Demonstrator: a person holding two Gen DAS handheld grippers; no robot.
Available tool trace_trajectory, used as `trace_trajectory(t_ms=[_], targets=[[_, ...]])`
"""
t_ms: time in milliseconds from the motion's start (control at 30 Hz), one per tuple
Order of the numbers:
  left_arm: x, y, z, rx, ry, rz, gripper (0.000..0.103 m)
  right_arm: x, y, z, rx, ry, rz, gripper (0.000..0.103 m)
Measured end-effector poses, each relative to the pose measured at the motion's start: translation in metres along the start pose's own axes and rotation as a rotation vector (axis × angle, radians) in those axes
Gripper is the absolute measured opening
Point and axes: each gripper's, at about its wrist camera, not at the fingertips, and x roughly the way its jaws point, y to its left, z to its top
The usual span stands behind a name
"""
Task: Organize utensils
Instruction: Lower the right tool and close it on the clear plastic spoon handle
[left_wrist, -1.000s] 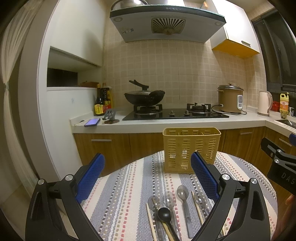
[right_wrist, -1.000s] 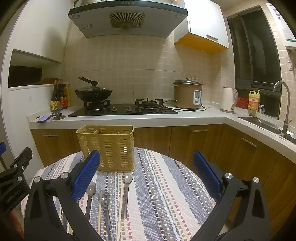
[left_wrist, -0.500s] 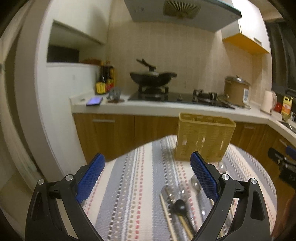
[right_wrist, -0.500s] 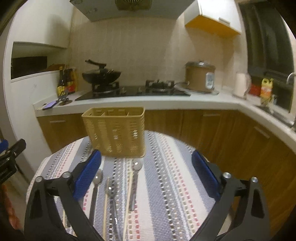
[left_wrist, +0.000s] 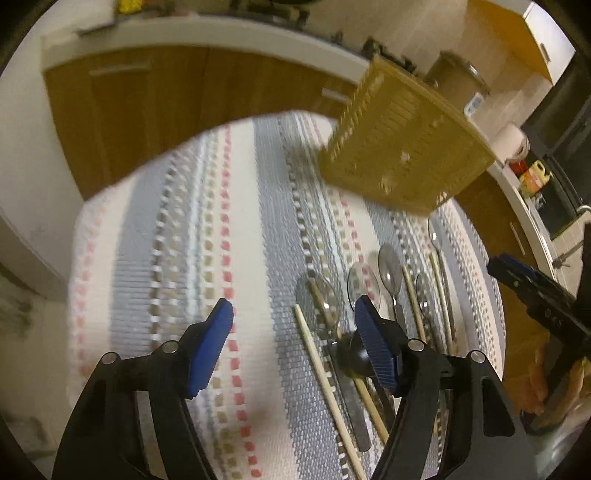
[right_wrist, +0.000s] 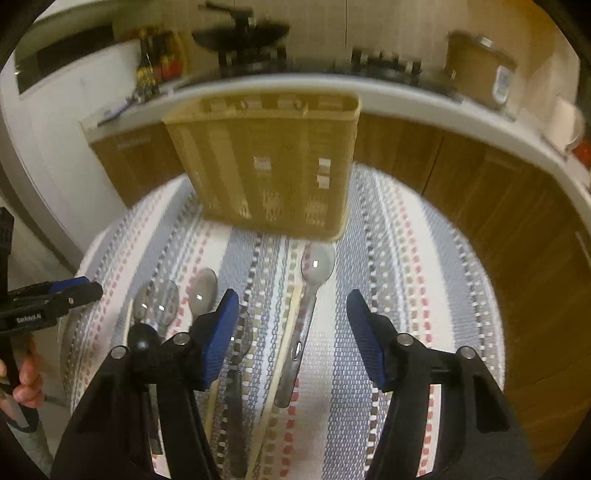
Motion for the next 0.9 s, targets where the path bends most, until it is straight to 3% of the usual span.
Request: trace_trajectory(t_ms=[200, 300, 567, 900], targets=[[0.021, -0.029, 0.009, 0.062, 0.053, -0.024, 0.066, 0.039, -0.019, 0.017, 0.053, 0.152, 0.069, 0.057], [0.032, -0.043, 0.014, 0.080, 0.072, -0.018, 0.066, 0.055, -0.026, 0.024, 0.060, 0.193, 0.041, 0.057], [0.050, -0.051, 0.023, 0.069, 0.131, -0.007, 0.060, 0.089, -0.037, 0.041, 0.119, 0.265, 0.054, 0.050], [0.051, -0.053, 0.030, 0.063, 0.147, 0.002, 0.056, 0.116, -0.020, 0.053, 0.081, 0.279, -0.027, 0.047]])
